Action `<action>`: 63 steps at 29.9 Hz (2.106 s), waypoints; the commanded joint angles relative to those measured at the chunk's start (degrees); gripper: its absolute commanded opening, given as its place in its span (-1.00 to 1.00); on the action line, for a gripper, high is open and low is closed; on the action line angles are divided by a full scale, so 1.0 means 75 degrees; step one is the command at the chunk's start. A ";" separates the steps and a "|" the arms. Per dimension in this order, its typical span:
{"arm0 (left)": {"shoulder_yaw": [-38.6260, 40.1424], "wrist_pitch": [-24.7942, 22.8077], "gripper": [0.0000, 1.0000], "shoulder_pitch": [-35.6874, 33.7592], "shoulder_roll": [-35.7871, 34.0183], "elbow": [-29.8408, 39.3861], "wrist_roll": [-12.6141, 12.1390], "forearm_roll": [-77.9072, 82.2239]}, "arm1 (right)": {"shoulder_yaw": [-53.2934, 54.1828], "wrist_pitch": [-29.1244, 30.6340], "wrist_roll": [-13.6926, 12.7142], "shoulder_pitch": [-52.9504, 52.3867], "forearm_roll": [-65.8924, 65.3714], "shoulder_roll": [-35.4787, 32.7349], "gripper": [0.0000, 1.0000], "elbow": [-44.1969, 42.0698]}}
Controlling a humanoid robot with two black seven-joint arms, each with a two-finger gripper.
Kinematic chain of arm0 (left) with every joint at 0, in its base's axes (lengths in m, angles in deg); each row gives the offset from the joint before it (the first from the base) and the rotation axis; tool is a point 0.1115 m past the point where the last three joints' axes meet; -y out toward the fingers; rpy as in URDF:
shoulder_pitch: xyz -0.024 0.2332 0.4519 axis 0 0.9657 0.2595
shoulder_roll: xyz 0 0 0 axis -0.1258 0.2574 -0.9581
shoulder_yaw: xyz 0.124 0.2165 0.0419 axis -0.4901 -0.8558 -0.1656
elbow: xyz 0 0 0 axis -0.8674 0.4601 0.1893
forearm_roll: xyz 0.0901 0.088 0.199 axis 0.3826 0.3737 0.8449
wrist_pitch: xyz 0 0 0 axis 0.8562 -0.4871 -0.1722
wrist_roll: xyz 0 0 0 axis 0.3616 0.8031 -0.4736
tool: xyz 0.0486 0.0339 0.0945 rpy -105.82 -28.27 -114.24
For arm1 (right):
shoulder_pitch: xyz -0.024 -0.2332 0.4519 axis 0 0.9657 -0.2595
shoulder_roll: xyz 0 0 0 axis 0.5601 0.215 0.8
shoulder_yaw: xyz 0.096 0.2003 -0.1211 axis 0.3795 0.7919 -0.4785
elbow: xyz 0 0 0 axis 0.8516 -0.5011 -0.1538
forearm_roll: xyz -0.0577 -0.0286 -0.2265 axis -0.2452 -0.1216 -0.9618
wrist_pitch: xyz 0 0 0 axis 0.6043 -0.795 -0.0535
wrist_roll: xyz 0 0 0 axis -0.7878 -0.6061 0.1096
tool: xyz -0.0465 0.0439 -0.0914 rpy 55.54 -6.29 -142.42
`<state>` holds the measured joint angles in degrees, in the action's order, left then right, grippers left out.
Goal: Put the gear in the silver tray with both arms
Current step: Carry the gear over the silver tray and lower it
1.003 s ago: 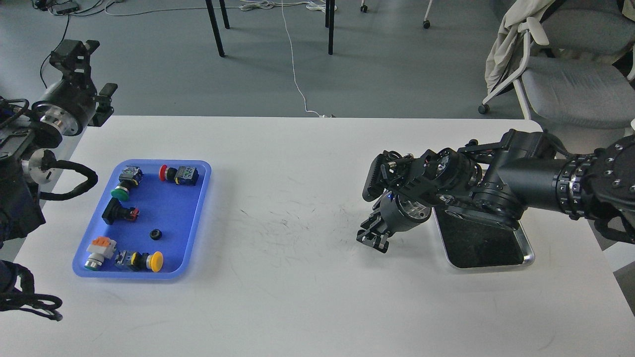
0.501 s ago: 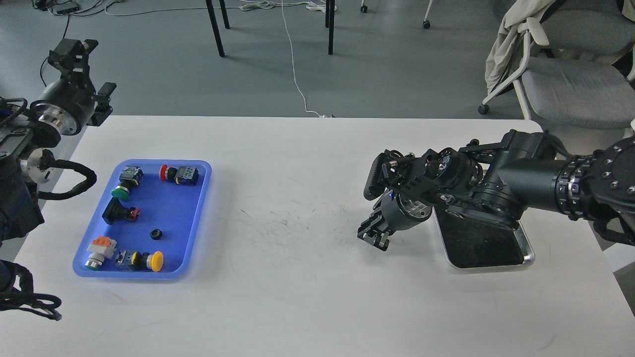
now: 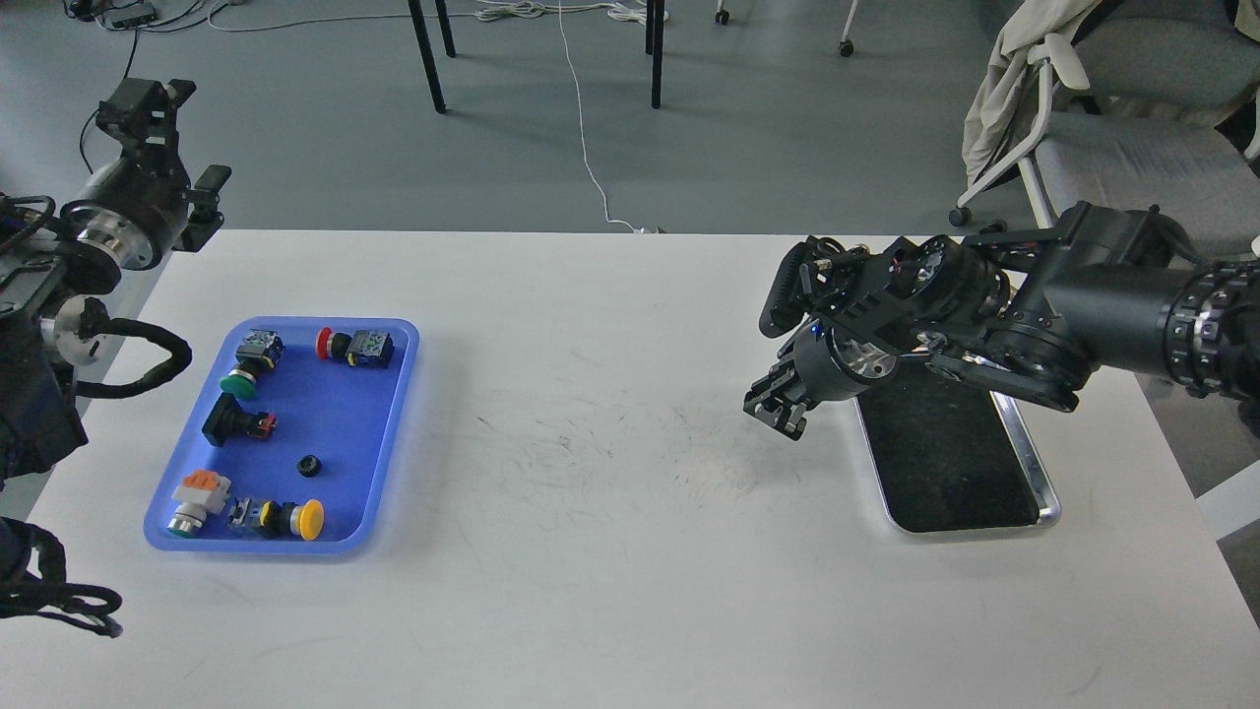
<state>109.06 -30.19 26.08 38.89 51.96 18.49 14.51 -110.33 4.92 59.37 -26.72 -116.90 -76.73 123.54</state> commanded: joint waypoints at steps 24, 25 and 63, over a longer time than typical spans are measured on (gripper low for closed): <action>0.0012 0.0000 0.97 0.0188 -0.0016 -0.0001 0.0011 -0.0012 | 0.0310 -0.0173 0.0001 0.0531 -0.0018 -0.2880 -0.97 0.0007; 0.0023 0.0000 0.97 0.0188 -0.0039 0.0010 0.0023 -0.0012 | 0.0311 -0.0185 0.0001 0.0578 -0.0018 -0.2880 -0.98 -0.0052; 0.0094 0.0000 0.97 0.0317 -0.0297 0.0011 0.0175 -0.0234 | 0.0346 -0.0314 0.0001 0.1341 0.0087 -0.1802 -0.75 -0.1154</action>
<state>109.43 -30.19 28.45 37.04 52.03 19.77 13.58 -107.82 2.57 59.38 -16.60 -116.44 -90.61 114.92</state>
